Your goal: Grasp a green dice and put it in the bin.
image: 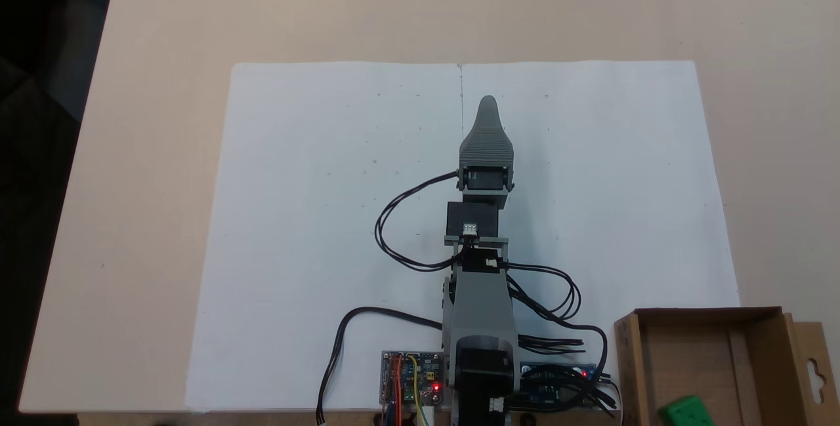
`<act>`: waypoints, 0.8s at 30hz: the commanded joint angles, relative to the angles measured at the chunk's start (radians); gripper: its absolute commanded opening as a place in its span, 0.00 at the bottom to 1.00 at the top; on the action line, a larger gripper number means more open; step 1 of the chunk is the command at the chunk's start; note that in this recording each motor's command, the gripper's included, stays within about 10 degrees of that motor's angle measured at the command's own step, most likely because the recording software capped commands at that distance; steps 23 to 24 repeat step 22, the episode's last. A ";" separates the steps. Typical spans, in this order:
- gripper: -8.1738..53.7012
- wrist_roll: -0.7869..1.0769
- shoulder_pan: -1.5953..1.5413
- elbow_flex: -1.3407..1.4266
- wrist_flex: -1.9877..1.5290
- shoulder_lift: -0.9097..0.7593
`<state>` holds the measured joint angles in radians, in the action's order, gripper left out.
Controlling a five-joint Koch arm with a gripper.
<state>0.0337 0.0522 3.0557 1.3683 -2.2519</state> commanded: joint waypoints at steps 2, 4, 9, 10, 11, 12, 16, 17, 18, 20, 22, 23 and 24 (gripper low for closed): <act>0.86 0.031 0.017 0.074 0.137 -0.117; 0.86 0.029 0.015 0.074 0.137 -0.117; 0.86 0.028 0.015 0.074 0.137 -0.117; 0.86 0.028 0.017 0.074 0.137 -0.117; 0.86 0.028 0.015 0.074 0.137 -0.117; 0.86 0.028 0.015 0.074 0.138 -0.117; 0.86 0.026 0.015 0.074 0.166 -0.117; 0.86 0.026 0.015 0.074 0.166 -0.117; 0.86 0.028 0.015 0.074 0.166 -0.117; 0.86 0.028 0.015 0.074 0.167 -0.117; 0.86 0.028 0.015 0.074 0.167 -0.117; 0.86 0.028 0.015 0.074 0.167 -0.117; 0.86 0.028 0.015 0.074 0.167 -0.117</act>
